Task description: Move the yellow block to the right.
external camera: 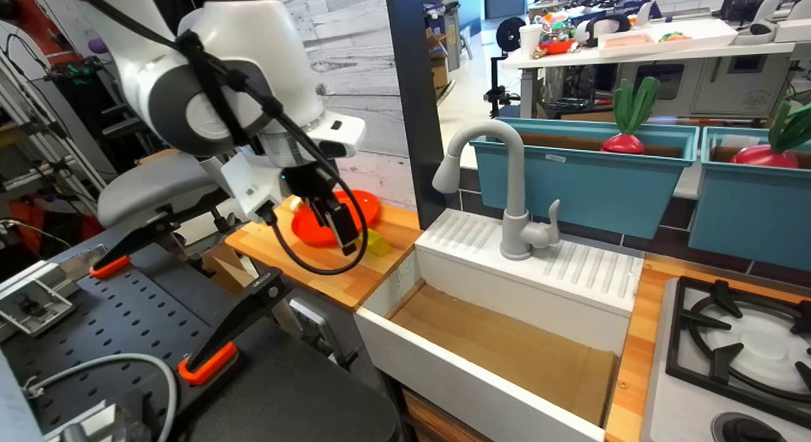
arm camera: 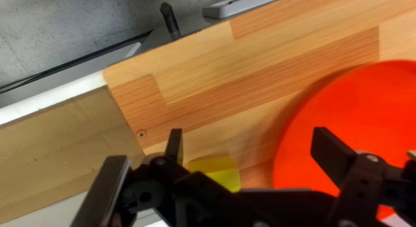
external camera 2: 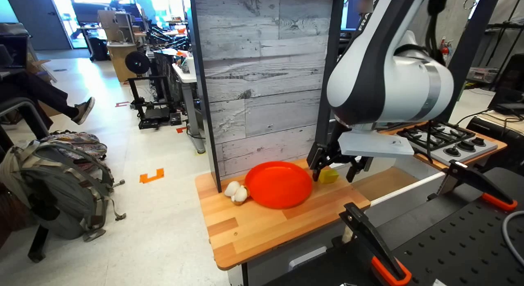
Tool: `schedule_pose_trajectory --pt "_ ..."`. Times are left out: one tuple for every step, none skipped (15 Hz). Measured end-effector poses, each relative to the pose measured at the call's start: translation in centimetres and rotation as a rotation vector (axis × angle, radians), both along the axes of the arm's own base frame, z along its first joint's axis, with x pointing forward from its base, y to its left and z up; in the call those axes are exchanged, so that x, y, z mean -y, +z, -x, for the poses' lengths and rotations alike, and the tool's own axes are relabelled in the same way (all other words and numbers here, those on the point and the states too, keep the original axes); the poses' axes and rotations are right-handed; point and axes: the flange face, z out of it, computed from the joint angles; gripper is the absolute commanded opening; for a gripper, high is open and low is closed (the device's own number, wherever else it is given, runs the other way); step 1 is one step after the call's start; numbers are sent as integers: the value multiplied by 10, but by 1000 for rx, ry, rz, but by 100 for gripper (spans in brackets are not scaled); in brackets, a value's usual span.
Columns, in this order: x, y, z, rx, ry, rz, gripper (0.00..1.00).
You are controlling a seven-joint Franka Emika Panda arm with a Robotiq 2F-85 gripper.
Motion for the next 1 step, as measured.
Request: schedule_pose_trajectory --pt "-5 4 7 -6 8 1 100"
